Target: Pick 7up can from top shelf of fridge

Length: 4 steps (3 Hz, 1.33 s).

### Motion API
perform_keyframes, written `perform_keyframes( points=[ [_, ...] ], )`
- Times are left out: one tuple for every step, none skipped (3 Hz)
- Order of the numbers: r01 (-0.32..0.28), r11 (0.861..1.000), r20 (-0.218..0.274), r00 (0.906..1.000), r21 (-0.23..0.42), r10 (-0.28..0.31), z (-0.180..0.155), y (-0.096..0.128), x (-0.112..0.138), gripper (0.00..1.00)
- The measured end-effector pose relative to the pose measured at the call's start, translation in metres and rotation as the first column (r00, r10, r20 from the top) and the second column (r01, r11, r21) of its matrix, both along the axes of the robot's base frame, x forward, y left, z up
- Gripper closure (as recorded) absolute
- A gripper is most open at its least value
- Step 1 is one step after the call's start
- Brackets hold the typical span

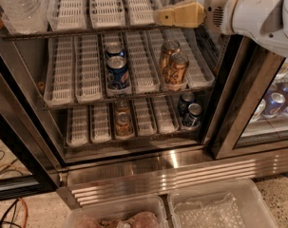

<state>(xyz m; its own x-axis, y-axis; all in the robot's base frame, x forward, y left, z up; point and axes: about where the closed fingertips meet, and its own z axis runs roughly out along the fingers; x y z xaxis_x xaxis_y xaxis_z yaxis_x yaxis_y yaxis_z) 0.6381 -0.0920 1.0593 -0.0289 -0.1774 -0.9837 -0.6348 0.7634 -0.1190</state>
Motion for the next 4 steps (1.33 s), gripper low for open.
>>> perform_keyframes(
  points=[
    [-0.038,0.998,-0.005,0.9992,0.057,0.039,-0.005,-0.004,0.01,0.0],
    [-0.071,0.994,-0.007,0.9974,0.084,0.072,-0.007,-0.009,0.019,0.0],
    [-0.071,0.994,-0.007,0.9974,0.084,0.072,-0.007,-0.009,0.017,0.0],
    [-0.1,0.991,-0.001,0.9949,0.089,0.101,-0.003,-0.006,0.025,0.0]
  ],
)
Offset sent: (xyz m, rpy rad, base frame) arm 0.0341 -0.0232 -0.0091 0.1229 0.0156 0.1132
